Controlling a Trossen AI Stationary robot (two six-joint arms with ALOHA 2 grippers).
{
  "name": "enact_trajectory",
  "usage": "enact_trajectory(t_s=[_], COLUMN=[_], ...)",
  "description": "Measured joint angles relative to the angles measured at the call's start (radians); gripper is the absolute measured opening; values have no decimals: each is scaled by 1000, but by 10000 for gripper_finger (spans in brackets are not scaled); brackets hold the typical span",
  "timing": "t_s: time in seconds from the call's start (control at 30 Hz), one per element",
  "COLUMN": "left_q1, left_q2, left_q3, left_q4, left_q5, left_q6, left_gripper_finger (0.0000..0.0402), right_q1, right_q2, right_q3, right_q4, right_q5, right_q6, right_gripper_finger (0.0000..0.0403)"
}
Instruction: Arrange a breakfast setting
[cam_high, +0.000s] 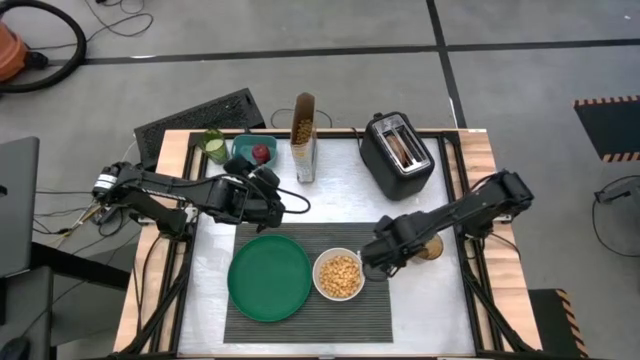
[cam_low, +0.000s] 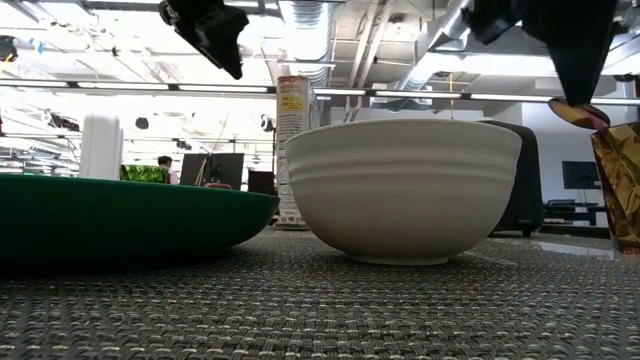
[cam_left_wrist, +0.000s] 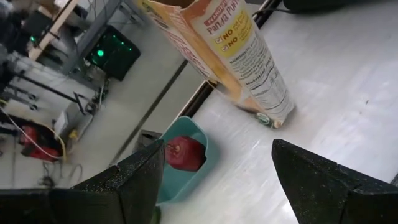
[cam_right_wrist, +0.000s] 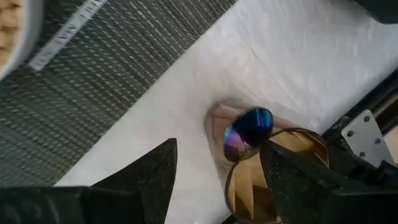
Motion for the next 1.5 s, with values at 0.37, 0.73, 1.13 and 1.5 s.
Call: enact_trajectory(t_s=[0.37, 0.73, 1.13, 1.5], left_q1=[3, 3, 3, 3], left_q2=[0, 0, 0, 0], left_q3=[0, 0, 0, 0], left_q4=[5, 8, 8, 7], left_q5=[36, 44, 45, 45], left_q6=[35, 2, -1, -2], left_gripper_finger=[281, 281, 281, 281], right_q1=[-9, -16, -25, -60], right_q2=[56, 57, 57, 24], right_q3=[0, 0, 0, 1], right_q4=[-33, -33, -33, -32], right_q5=[26, 49, 44, -5], right_q6=[97, 113, 167, 195], right_gripper_finger=[248, 239, 238, 238])
